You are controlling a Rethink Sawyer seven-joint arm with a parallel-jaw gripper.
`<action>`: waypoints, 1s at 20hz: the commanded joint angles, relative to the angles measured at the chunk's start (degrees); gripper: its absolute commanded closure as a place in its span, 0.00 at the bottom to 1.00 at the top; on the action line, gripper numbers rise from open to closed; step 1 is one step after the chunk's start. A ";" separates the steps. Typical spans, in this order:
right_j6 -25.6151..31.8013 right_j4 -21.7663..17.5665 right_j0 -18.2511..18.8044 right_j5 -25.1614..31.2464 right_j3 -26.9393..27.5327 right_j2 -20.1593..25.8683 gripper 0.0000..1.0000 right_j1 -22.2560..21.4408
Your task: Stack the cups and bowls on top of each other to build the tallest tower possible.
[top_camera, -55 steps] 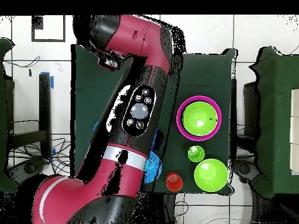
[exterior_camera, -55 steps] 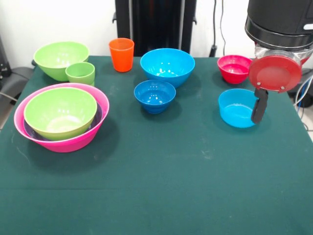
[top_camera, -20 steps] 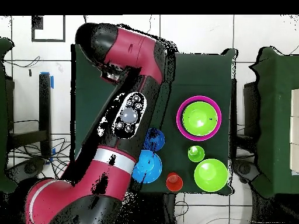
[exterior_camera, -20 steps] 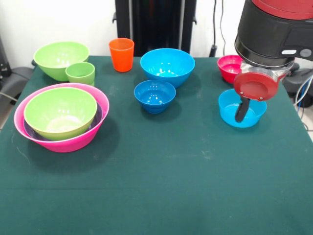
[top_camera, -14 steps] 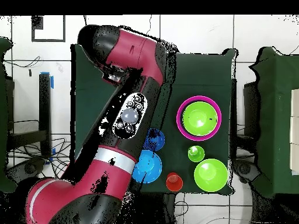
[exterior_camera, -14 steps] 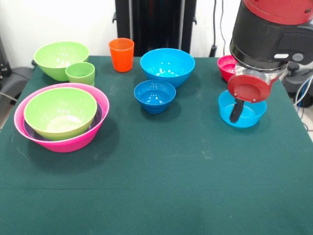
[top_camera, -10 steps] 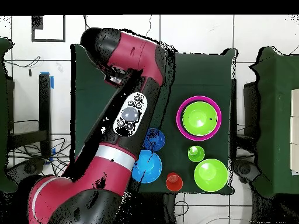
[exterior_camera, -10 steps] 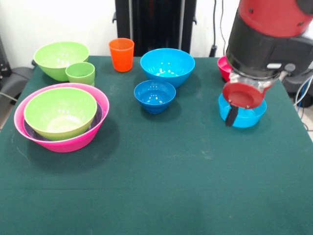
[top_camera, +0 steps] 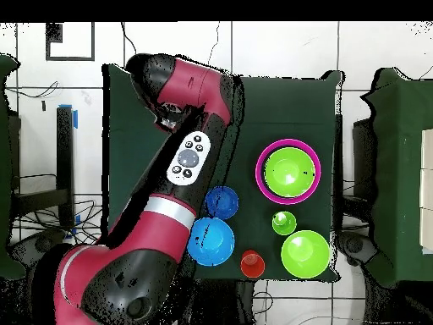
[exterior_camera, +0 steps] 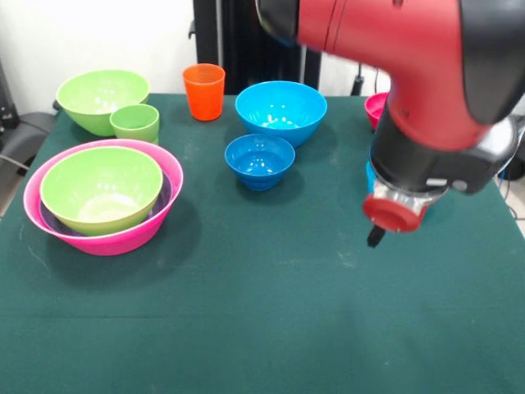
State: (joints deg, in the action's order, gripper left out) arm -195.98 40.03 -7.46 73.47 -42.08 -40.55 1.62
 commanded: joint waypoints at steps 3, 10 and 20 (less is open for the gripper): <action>-18.06 1.95 0.10 -0.55 4.34 1.85 0.00 5.20; -21.91 4.36 0.14 2.59 9.24 -0.82 0.00 7.60; -22.68 6.70 1.28 8.77 13.55 -3.49 0.00 6.77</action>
State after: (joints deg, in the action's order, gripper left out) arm -202.50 44.75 -7.41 76.03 -33.33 -45.03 8.43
